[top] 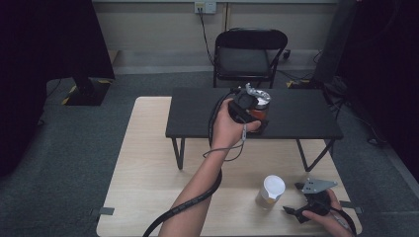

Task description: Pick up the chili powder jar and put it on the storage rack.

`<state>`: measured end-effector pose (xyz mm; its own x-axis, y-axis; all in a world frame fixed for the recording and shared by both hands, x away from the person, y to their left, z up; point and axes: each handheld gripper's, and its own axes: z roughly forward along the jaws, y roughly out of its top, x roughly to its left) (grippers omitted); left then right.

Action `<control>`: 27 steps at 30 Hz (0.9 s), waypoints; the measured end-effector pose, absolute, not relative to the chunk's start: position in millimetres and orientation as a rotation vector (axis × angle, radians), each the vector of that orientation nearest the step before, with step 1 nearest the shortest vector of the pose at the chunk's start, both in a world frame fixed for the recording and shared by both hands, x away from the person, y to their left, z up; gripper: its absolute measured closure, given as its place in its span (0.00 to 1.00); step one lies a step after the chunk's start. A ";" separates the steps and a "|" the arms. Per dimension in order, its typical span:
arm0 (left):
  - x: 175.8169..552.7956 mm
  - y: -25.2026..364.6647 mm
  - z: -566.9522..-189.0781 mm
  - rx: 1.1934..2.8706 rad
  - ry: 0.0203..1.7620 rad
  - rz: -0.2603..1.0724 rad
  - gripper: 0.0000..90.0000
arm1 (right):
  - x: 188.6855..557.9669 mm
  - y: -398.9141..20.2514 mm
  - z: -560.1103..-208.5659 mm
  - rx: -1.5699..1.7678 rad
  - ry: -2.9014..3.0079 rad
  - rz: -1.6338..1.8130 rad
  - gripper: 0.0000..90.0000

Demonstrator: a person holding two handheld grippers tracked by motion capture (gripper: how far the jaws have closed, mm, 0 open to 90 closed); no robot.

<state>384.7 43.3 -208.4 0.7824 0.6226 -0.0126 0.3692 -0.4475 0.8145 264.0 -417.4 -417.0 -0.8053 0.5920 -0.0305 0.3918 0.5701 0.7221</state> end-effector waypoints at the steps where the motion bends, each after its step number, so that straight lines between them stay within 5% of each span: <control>1: 385.2 45.6 -208.5 2.082 0.747 0.351 0.26 | 264.0 -417.4 -417.0 0.814 2.536 1.068 0.00; 16: 375.5 58.6 -208.8 2.047 0.757 0.340 0.04 | 264.0 -417.4 -417.0 0.813 2.536 1.068 0.00; 27: 365.9 68.3 -212.8 2.038 0.687 0.332 0.02 | 264.0 -417.4 -417.0 0.813 2.535 1.068 0.00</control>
